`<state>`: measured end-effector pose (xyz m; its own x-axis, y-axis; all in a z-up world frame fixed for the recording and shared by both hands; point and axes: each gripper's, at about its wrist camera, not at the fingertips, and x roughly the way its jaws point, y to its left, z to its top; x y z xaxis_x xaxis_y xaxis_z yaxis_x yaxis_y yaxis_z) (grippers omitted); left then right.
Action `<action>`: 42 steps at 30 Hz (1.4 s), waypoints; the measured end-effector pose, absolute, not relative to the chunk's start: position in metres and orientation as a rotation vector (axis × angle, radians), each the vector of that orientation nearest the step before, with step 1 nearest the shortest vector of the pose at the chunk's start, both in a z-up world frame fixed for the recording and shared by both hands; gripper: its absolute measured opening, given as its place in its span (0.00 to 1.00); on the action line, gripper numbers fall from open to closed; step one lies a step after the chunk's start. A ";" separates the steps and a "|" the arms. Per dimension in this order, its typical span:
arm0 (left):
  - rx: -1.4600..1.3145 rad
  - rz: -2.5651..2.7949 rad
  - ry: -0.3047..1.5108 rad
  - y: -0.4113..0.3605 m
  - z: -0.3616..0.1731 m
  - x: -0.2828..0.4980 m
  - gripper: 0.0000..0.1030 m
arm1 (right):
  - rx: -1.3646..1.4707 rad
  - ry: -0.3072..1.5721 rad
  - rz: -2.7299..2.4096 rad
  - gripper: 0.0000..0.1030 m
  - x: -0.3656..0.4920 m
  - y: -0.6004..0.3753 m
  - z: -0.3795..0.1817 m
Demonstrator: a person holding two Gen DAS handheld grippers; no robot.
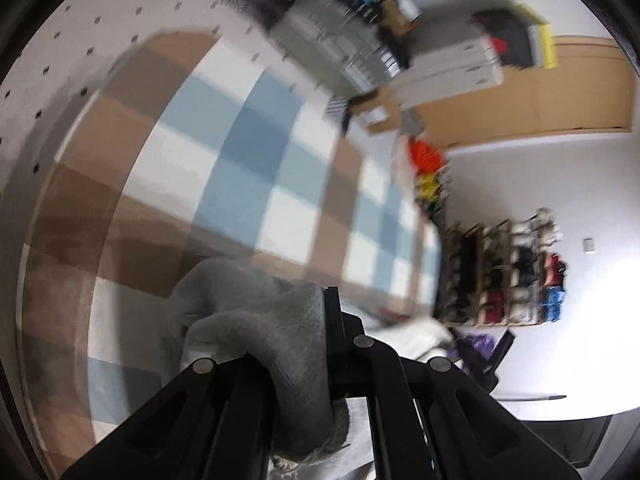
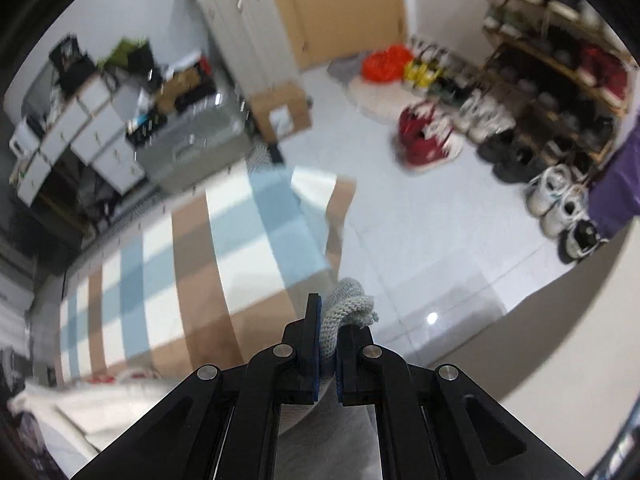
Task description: Fold large clothes
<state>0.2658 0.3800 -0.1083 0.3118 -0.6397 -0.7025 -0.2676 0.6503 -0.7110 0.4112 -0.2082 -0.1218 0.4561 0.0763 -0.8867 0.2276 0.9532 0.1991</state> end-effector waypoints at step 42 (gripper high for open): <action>-0.549 -0.372 1.198 0.390 -0.134 0.054 0.07 | 0.702 0.724 0.494 0.97 0.038 -0.109 -0.124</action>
